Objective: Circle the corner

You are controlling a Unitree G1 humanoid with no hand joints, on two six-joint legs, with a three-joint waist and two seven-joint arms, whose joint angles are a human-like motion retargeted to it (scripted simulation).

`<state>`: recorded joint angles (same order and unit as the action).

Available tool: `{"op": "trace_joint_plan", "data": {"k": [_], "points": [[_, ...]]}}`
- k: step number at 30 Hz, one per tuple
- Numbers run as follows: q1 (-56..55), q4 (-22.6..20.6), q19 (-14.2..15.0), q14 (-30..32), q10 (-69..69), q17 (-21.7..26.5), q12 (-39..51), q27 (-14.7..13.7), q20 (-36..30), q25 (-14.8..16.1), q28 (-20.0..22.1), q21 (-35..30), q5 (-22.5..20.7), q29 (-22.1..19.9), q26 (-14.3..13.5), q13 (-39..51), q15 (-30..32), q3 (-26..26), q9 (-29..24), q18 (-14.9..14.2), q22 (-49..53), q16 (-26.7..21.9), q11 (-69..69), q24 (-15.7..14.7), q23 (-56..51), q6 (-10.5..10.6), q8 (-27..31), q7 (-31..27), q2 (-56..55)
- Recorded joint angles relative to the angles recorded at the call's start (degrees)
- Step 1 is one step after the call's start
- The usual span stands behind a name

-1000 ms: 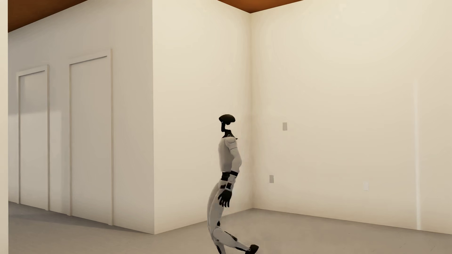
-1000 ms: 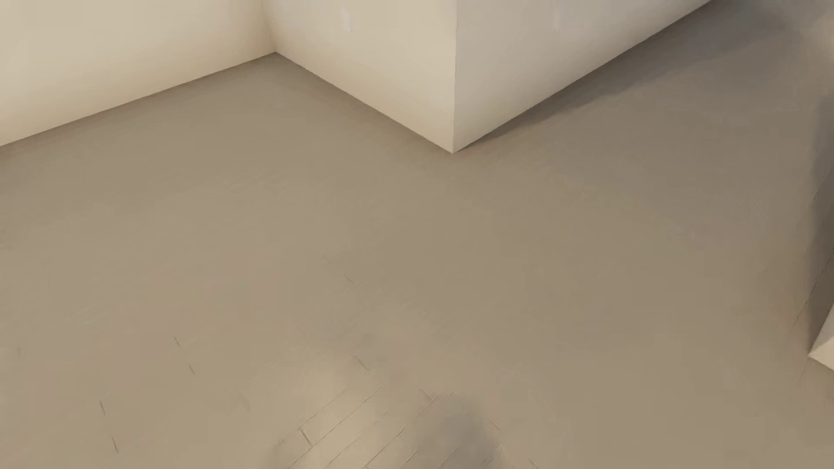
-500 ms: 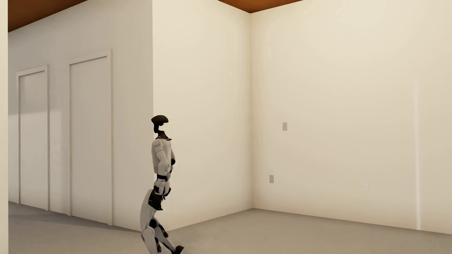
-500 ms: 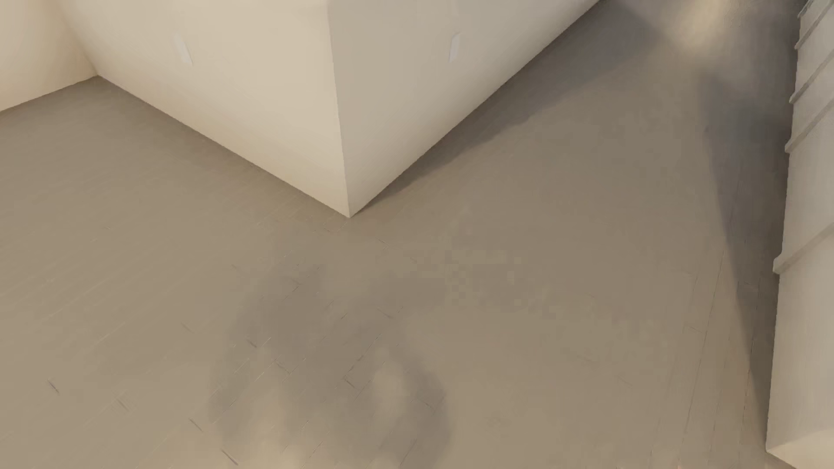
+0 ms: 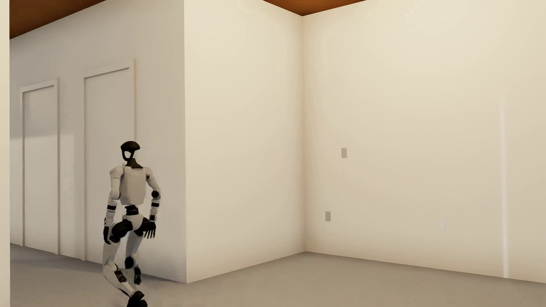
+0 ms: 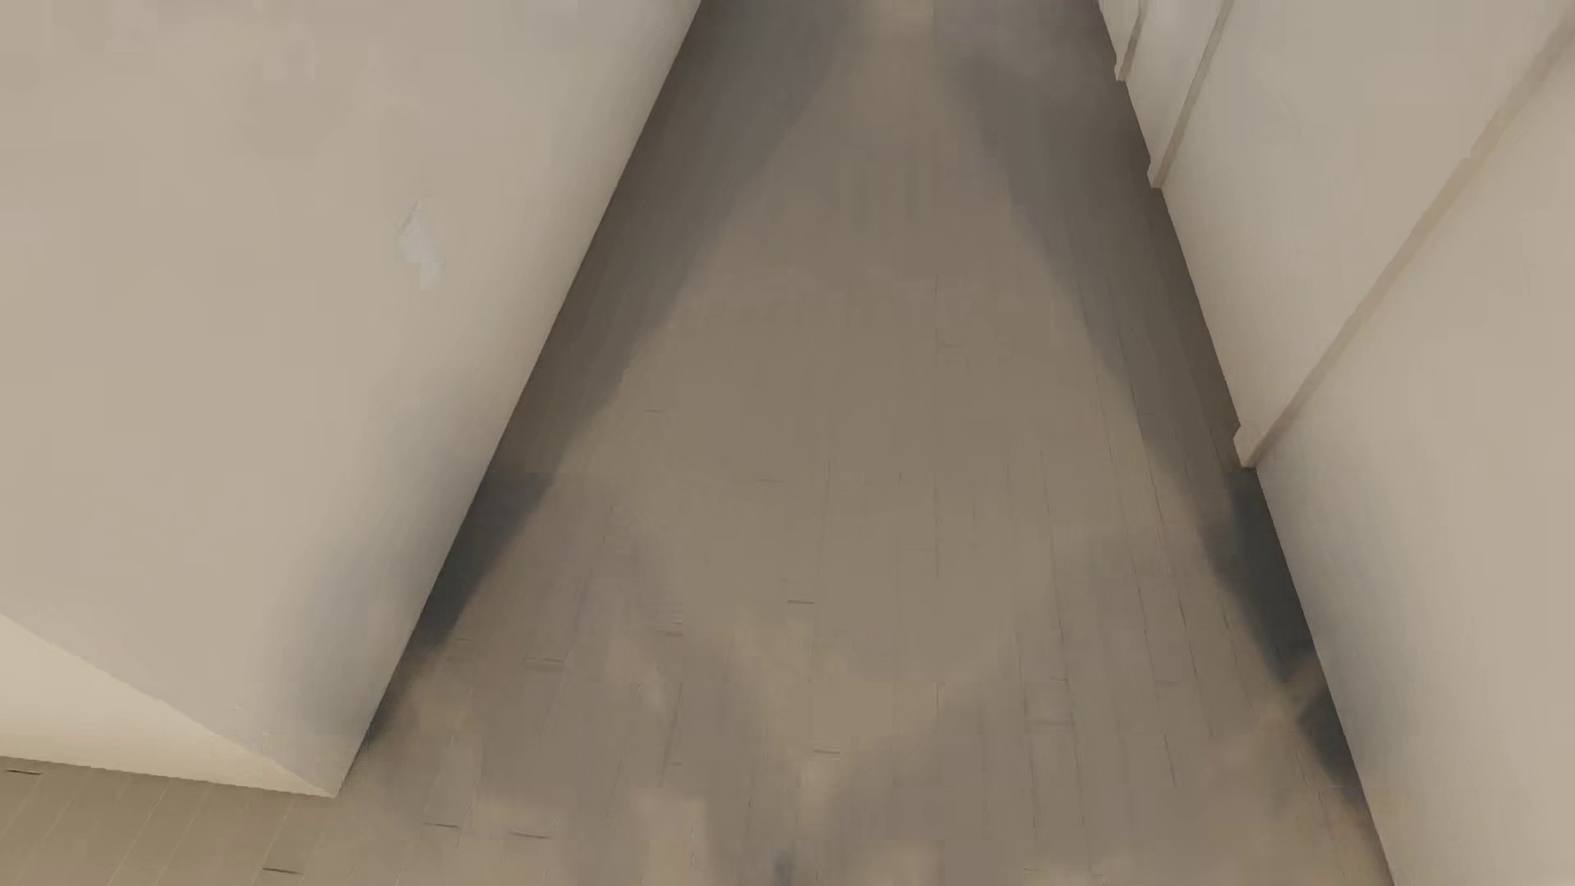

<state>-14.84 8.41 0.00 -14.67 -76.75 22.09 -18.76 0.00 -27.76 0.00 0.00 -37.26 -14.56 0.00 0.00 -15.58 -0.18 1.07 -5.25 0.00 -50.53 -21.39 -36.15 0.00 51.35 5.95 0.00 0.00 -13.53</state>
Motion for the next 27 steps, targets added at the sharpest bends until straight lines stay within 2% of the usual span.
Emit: {"op": "trace_joint_plan", "data": {"k": [1,2,4,5,7,8,9,10,11,12,14,15,16,18,19,20,21,22,23,24,25,26,27], "points": [[-1.8,-2.2,0.0,-0.5,7.5,0.2,-0.5,0.0,0.0,0.0,0.0,3.7,1.8,0.0,0.0,0.8,-3.7,3.5,-1.9,0.0,0.0,-0.2,4.6,0.0,-4.3,-1.7,0.0,0.0,9.2],[-4.9,-2.4,0.0,-0.1,16.0,0.4,-1.3,0.0,-0.3,0.0,0.0,5.7,3.0,0.0,0.0,2.5,-8.0,6.9,-2.0,0.0,0.4,-0.2,7.4,0.0,-7.4,-2.6,0.0,0.0,15.1],[-9.5,-0.7,0.0,2.7,36.5,0.5,-2.4,0.0,0.6,0.0,0.0,8.9,4.9,0.0,0.0,7.5,-17.1,12.1,-1.0,0.0,1.1,-0.4,11.9,0.0,-12.1,-3.6,0.0,0.0,23.8],[-10.7,0.5,0.0,3.1,46.6,1.1,-2.8,0.0,1.1,0.0,0.0,9.8,5.4,0.0,0.0,9.6,-20.1,13.9,-0.1,0.0,1.5,-0.2,12.4,0.0,-14.8,-3.2,0.0,0.0,26.7],[-14.5,2.4,0.0,1.4,48.5,1.5,-3.8,0.0,1.8,0.0,0.0,11.9,8.4,0.0,0.0,11.9,-22.6,16.3,1.1,0.0,1.3,-0.1,12.2,0.0,-17.9,-3.1,0.0,0.0,33.0],[-15.2,1.7,0.0,1.6,43.0,1.3,-4.1,0.0,2.0,0.0,0.0,13.4,10.3,0.0,0.0,10.9,-21.0,17.5,0.9,0.0,0.5,0.0,10.4,0.0,-19.5,-3.6,0.0,0.0,36.3],[-18.0,0.9,0.0,6.1,36.6,0.4,-3.8,0.0,1.6,0.0,0.0,14.2,11.5,0.0,0.0,10.1,-15.9,18.0,2.3,0.0,-1.8,0.1,5.9,0.0,-18.5,-4.7,0.0,0.0,36.2],[-18.4,-2.0,0.0,7.3,30.3,-1.2,-3.6,0.0,1.2,0.0,0.0,14.0,13.6,0.0,0.0,8.6,-5.8,17.8,3.1,0.0,-4.8,0.3,-1.2,0.0,-15.3,-7.1,0.0,0.0,35.5],[-15.1,-4.0,0.0,4.8,26.7,-1.9,-2.7,0.0,0.4,0.0,0.0,12.5,14.1,0.0,0.0,7.0,6.0,16.4,2.4,0.0,-7.2,0.3,-11.0,0.0,-12.5,-7.6,0.0,0.0,33.2],[-11.9,-6.0,0.0,1.8,25.7,-2.0,-1.5,0.0,0.9,0.0,0.0,9.0,14.4,0.0,0.0,6.8,11.9,15.5,2.2,0.0,-8.8,0.9,-24.5,0.0,-9.0,-7.7,0.0,0.0,26.8],[-0.6,-7.6,0.0,0.0,31.5,-1.9,0.0,0.0,0.5,0.0,0.0,2.3,12.5,0.0,0.0,6.0,6.4,10.4,1.5,0.0,-6.3,1.2,-42.1,0.0,-3.5,-6.2,0.0,0.0,13.9],[4.9,-7.8,0.0,0.1,34.9,-2.2,1.0,0.0,0.6,0.0,0.0,2.2,11.0,0.0,0.0,4.2,4.9,6.8,1.1,0.0,-5.0,1.4,-43.6,0.0,-1.1,-4.8,0.0,0.0,7.9],[11.1,-7.5,0.0,0.3,38.6,-1.9,1.4,0.0,1.1,0.0,0.0,-0.2,9.7,0.0,0.0,2.4,6.9,3.0,0.6,0.0,-1.8,1.0,-39.1,0.0,1.0,-3.5,0.0,0.0,3.3],[19.5,-6.6,0.0,0.8,43.2,-0.9,3.8,0.0,2.0,0.0,0.0,-1.9,8.9,0.0,0.0,-1.6,17.2,-2.8,0.2,0.0,3.8,0.2,-19.0,0.0,2.9,-1.9,0.0,0.0,-5.6],[23.1,-6.0,0.0,0.3,45.1,-0.7,5.2,0.0,3.2,0.0,0.0,-0.9,9.4,0.0,0.0,-3.7,19.0,-5.4,0.4,0.0,6.6,-0.3,-6.5,0.0,3.2,-1.6,0.0,0.0,-8.1],[25.8,-6.1,0.0,-0.5,46.3,-0.6,7.0,0.0,3.5,0.0,0.0,-1.1,10.0,0.0,0.0,-5.1,8.1,-7.2,0.9,0.0,8.5,-0.9,5.0,0.0,3.5,-1.8,0.0,0.0,-9.6],[29.0,-6.1,0.0,-0.9,46.9,-0.5,8.5,0.0,4.5,0.0,0.0,-1.9,11.3,0.0,0.0,-6.5,-11.7,-8.2,1.2,0.0,10.6,-1.5,9.8,0.0,3.5,-2.4,0.0,0.0,-10.4],[28.7,-4.0,0.0,-1.4,44.8,-1.2,9.2,0.0,6.0,0.0,0.0,-1.5,12.6,0.0,0.0,-7.2,-21.6,-10.7,2.9,0.0,11.9,-1.7,9.1,0.0,5.9,-2.0,0.0,0.0,-12.9],[30.7,-3.0,0.0,0.4,43.7,-1.7,9.1,0.0,8.0,0.0,0.0,-1.1,13.2,0.0,0.0,-7.8,-18.6,-12.2,2.7,0.0,12.1,-1.2,9.4,0.0,7.3,-2.0,0.0,0.0,-15.1],[32.2,-1.1,0.0,4.2,40.9,-2.2,8.4,0.0,9.6,0.0,0.0,-0.4,12.6,0.0,0.0,-8.6,-4.0,-12.9,2.8,0.0,11.8,-0.6,6.2,0.0,8.7,-1.2,0.0,0.0,-17.3],[30.4,1.3,0.0,11.3,34.8,-2.4,7.7,0.0,10.1,0.0,0.0,-1.4,10.0,0.0,0.0,-8.8,10.0,-11.8,3.9,0.0,10.7,0.2,3.6,0.0,9.1,0.6,0.0,0.0,-18.9],[28.5,2.7,0.0,20.2,25.1,-2.3,6.1,0.0,9.8,0.0,0.0,-3.2,6.3,0.0,0.0,-8.5,15.0,-9.1,3.5,0.0,8.2,1.1,-2.5,0.0,9.6,1.8,0.0,0.0,-18.8],[23.3,3.4,0.0,25.0,14.0,-2.3,5.3,0.0,9.4,0.0,0.0,-2.3,4.7,0.0,0.0,-7.1,14.0,-7.7,2.7,0.0,5.8,1.8,-4.7,0.0,10.0,2.6,0.0,0.0,-15.8]]}}
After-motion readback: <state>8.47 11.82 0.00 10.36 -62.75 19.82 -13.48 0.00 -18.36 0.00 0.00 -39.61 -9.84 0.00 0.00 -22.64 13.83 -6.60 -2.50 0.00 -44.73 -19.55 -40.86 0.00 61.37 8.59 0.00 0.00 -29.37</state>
